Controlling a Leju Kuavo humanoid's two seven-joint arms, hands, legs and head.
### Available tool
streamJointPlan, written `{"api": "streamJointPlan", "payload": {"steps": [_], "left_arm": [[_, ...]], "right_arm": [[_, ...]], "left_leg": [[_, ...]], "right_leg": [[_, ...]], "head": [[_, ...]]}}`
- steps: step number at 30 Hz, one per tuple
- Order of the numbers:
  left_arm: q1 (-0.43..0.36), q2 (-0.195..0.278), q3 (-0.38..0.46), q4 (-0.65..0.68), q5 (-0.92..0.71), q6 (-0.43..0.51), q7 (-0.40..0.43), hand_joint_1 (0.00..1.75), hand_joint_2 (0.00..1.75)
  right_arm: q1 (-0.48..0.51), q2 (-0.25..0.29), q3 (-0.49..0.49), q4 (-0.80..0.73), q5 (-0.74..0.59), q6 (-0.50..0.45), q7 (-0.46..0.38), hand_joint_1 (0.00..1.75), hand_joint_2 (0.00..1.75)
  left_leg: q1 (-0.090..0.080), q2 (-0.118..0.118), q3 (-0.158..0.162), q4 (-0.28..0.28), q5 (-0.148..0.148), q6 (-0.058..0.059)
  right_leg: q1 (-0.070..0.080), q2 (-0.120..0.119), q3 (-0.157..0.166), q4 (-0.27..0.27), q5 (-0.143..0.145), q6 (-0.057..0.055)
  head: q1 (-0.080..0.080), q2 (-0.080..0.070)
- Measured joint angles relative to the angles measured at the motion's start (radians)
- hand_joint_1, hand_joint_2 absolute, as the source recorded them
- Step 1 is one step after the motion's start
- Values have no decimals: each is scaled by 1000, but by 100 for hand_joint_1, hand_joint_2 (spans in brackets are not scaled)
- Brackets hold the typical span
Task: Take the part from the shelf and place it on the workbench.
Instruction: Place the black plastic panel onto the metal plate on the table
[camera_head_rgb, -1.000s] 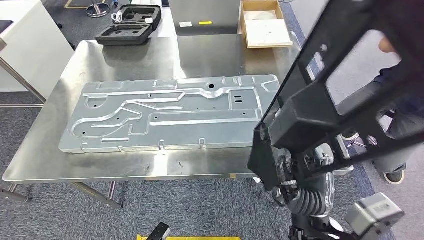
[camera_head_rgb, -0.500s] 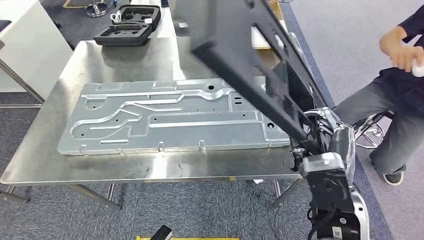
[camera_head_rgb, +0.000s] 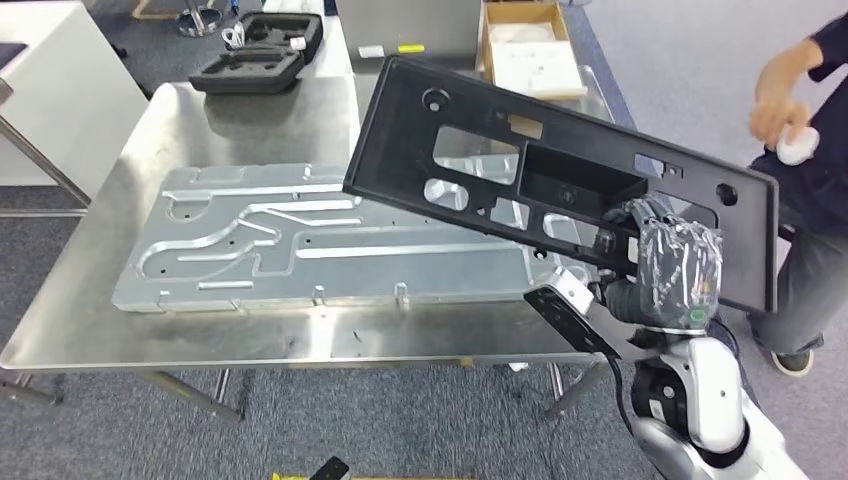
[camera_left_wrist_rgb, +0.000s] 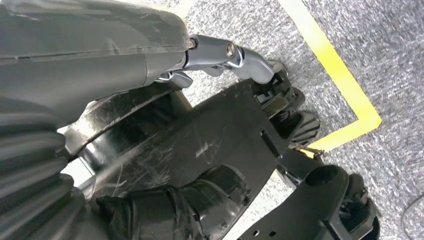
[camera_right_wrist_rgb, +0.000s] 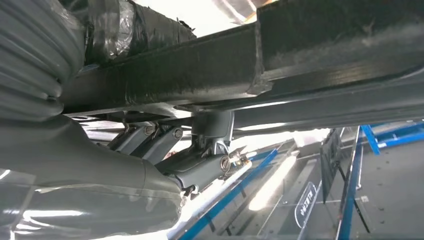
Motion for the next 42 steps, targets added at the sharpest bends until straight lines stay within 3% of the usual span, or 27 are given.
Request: {"api": "streamJointPlan", "payload": {"steps": [3,5,7,8,9,11,13,17,18,20,22,23,24,27,29,33,35,37,38,39,40,42], "left_arm": [[-1,0,-4,-2,-1,1,-2,0,175],[-3,0,-10,-3,-2,1,-4,0,175],[-5,-1,-16,-4,-3,2,-8,0,175],[-6,-1,-18,-6,-4,2,-11,0,175],[-7,-2,-19,-7,-4,3,-12,0,175],[-6,0,-19,-8,-4,5,-14,0,175],[-5,2,-20,-8,-4,6,-14,0,175],[-1,4,-20,-8,-3,6,-12,0,175],[-1,5,-20,-8,-3,6,-11,0,175],[-1,7,-20,-8,-2,5,-9,0,175],[0,7,-20,-8,-1,4,-7,0,175],[1,7,-20,-8,-1,2,-7,0,175],[2,7,-20,-8,-1,2,-7,0,175],[4,9,-20,-8,-1,0,-7,0,175],[1,11,-20,-8,-1,-2,-7,0,175],[0,14,-20,-8,-5,-5,-6,0,175],[-2,14,-20,-9,-8,-5,-7,0,175],[-5,13,-20,-9,-10,-5,-8,0,175],[-7,12,-20,-9,-11,-5,-8,0,175],[-8,11,-20,-9,-12,-4,-8,0,175],[-9,11,-20,-9,-12,-4,-9,0,175],[-9,10,-21,-9,-13,-3,-9,0,175]], "right_arm": [[-18,0,2,17,8,4,0,175,175],[-28,0,4,26,9,4,-1,175,175],[-33,0,11,36,13,13,-2,175,175],[-35,0,16,42,17,22,-2,175,175],[-40,0,20,47,21,34,-1,175,175],[-50,0,23,55,26,56,4,175,175],[-57,-2,24,68,24,70,12,175,175],[-55,-25,25,100,6,82,26,175,175],[-55,-37,24,104,2,84,30,175,175],[-51,-59,22,112,-4,91,41,175,175],[-37,-78,20,121,-9,101,51,175,175],[-28,-86,20,127,-11,104,54,175,175],[-23,-94,20,131,-11,106,57,175,175],[-20,-108,15,140,-10,111,60,175,175],[-20,-112,13,143,-4,118,56,175,175],[-28,-110,15,144,25,135,40,175,175],[-41,-102,16,144,38,143,31,175,175],[-54,-90,22,145,47,152,21,175,175],[-61,-83,29,147,52,157,15,175,175],[-70,-75,39,150,57,161,8,175,175],[-80,-67,51,152,63,165,3,175,175],[-102,-49,74,155,74,172,-4,175,175]], "left_leg": [[3,3,-30,65,-38,-12],[5,6,-85,178,-86,-18],[5,6,-134,261,-101,-15],[3,6,-139,260,-84,-10],[0,6,-122,217,-51,-1],[-12,5,-63,87,8,23],[-22,5,-25,7,25,39],[-20,5,0,-38,37,43],[-16,6,10,-56,44,44],[-12,8,23,-75,52,44],[-10,9,24,-75,50,45],[-10,9,24,-72,47,45],[-8,9,24,-66,43,43],[-3,8,19,-35,22,30],[-5,6,10,-15,11,19],[-8,5,-7,11,-5,4],[-4,7,-47,96,-52,-7],[-2,7,-112,226,-106,-14],[-1,7,-135,270,-115,-14],[-1,7,-141,278,-106,-11],[-2,7,-128,246,-79,-6],[-7,7,-63,108,-13,10]], "right_leg": [[-2,-3,3,-2,1,-15],[1,-6,4,-2,0,-20],[7,-8,6,-2,-2,-23],[10,-8,7,-2,-3,-25],[13,-7,9,-2,-4,-26],[16,-5,12,-4,-5,-27],[13,-5,13,-9,-4,-24],[12,-7,20,-27,-2,-5],[14,-6,14,-9,-17,-1],[14,-5,-30,88,-68,5],[12,-5,-87,200,-110,12],[9,-6,-101,221,-107,16],[7,-6,-96,203,-86,21],[-2,-7,-14,30,1,32],[-1,-4,9,-15,8,22],[-3,-3,4,-11,11,-5],[-3,-4,4,-12,12,-13],[-1,-6,3,-12,11,-17],[1,-7,3,-12,11,-17],[3,-7,4,-12,11,-18],[4,-7,5,-12,10,-18],[7,-4,7,-13,10,-19]], "head": [[-4,0],[-7,0],[-7,0],[-7,0],[-7,0],[-6,0],[-6,0],[-7,0],[-6,0],[-5,0],[-5,0],[-5,0],[-5,0],[-4,0],[-3,0],[-6,0],[-9,0],[-10,0],[-10,0],[-10,0],[-10,0],[-10,0]]}}
